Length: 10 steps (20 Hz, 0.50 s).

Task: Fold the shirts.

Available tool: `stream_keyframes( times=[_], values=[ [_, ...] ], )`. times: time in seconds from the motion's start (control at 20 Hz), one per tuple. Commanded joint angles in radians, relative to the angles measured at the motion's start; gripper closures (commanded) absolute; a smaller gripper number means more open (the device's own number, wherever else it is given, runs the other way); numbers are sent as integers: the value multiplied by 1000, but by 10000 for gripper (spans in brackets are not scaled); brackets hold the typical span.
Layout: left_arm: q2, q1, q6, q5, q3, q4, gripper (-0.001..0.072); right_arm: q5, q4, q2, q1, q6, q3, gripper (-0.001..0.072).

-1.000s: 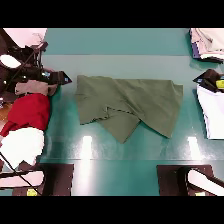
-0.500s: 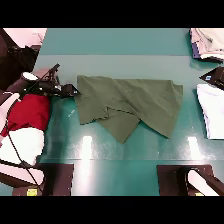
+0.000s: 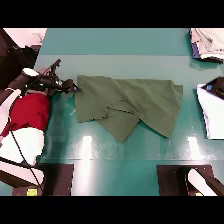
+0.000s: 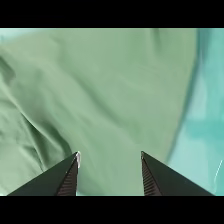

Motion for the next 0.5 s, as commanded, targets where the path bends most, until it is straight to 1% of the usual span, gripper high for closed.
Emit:
stream_keyframes(
  times=[0.0, 0.15, 0.25, 0.35, 0.45],
  values=[
    [23, 0, -2, -77, 100, -2, 680, 29, 0, 68, -122, 0, -213, 277],
    [73, 0, -6, -102, 145, -3, 680, 29, 0, 113, -257, -2, -438, 277],
    [97, 0, -5, -125, 145, -3, 680, 25, 3, 119, -311, -30, -544, 277],
    [101, 0, -5, -156, 145, -3, 680, 11, 11, 118, -310, -35, -628, 277],
    [101, 0, -6, -177, 144, 0, 679, -28, 13, 118, -263, -34, -690, 277]
  ],
)
